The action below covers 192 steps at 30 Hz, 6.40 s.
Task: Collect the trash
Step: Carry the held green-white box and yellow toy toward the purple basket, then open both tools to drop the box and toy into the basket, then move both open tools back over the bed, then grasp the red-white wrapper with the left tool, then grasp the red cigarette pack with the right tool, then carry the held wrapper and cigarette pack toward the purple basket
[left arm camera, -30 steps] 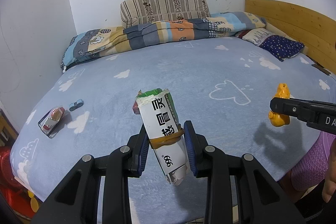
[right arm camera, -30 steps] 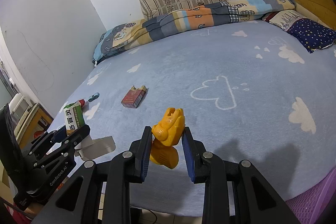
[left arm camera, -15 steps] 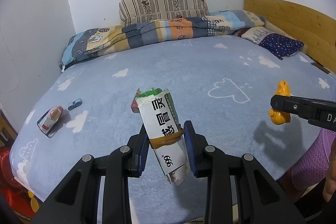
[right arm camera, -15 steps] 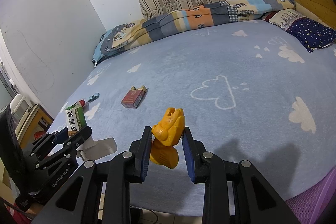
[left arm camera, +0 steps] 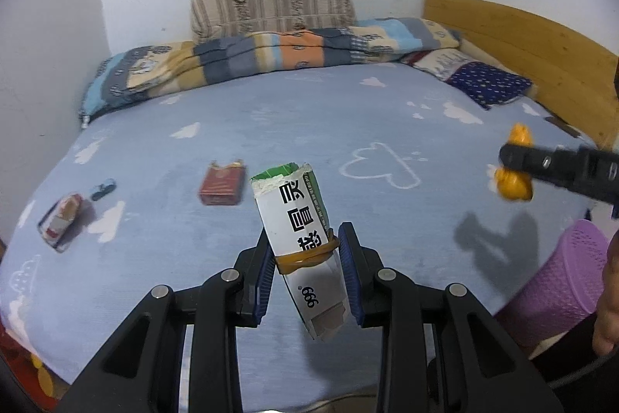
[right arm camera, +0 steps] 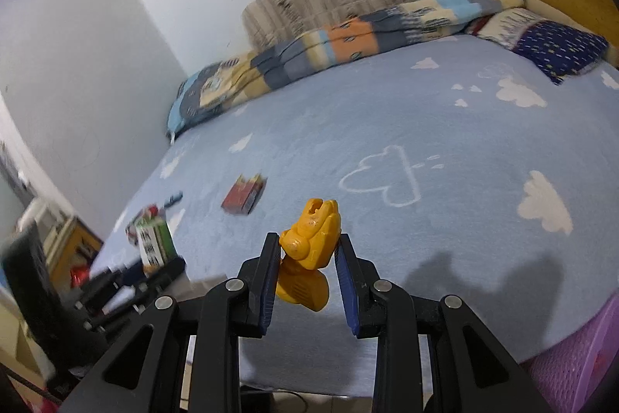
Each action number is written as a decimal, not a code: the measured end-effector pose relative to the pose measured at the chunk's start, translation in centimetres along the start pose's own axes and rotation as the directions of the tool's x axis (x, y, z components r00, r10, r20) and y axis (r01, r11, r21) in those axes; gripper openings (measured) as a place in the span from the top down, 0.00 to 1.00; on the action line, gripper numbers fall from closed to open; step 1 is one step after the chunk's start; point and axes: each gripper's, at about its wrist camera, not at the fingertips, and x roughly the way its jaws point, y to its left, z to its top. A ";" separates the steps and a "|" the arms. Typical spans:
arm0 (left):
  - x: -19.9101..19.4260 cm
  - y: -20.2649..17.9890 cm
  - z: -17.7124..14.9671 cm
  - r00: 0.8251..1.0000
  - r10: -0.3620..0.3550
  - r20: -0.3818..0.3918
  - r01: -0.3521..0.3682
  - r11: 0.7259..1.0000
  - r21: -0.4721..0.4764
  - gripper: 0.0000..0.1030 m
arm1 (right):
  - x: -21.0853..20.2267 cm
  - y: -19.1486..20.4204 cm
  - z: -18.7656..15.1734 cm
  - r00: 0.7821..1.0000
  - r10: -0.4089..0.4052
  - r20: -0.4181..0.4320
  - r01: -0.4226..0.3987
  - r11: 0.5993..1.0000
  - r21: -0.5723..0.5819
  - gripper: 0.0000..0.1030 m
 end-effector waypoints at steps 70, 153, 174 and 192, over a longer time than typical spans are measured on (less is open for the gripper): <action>-4.8 21.8 -1.3 0.982 0.189 -0.004 -0.181 0.930 -0.320 0.42 | 5.1 4.3 4.2 0.960 0.091 -0.263 -0.087 0.996 0.026 0.52; 2.0 31.8 -1.4 0.986 0.097 0.134 -0.043 0.933 -0.356 1.00 | 35.9 17.2 2.9 0.901 -0.197 -0.385 0.138 0.975 -0.175 0.40; -4.5 15.9 3.1 0.985 -0.079 0.154 0.100 0.985 -0.138 1.00 | 7.5 5.9 2.1 0.987 0.009 -0.158 -0.015 0.999 -0.035 0.40; -3.3 1.3 0.7 0.995 -0.066 0.070 0.075 0.989 -0.126 1.00 | -0.5 1.3 -0.7 0.999 -0.037 0.002 0.037 0.999 -0.026 0.40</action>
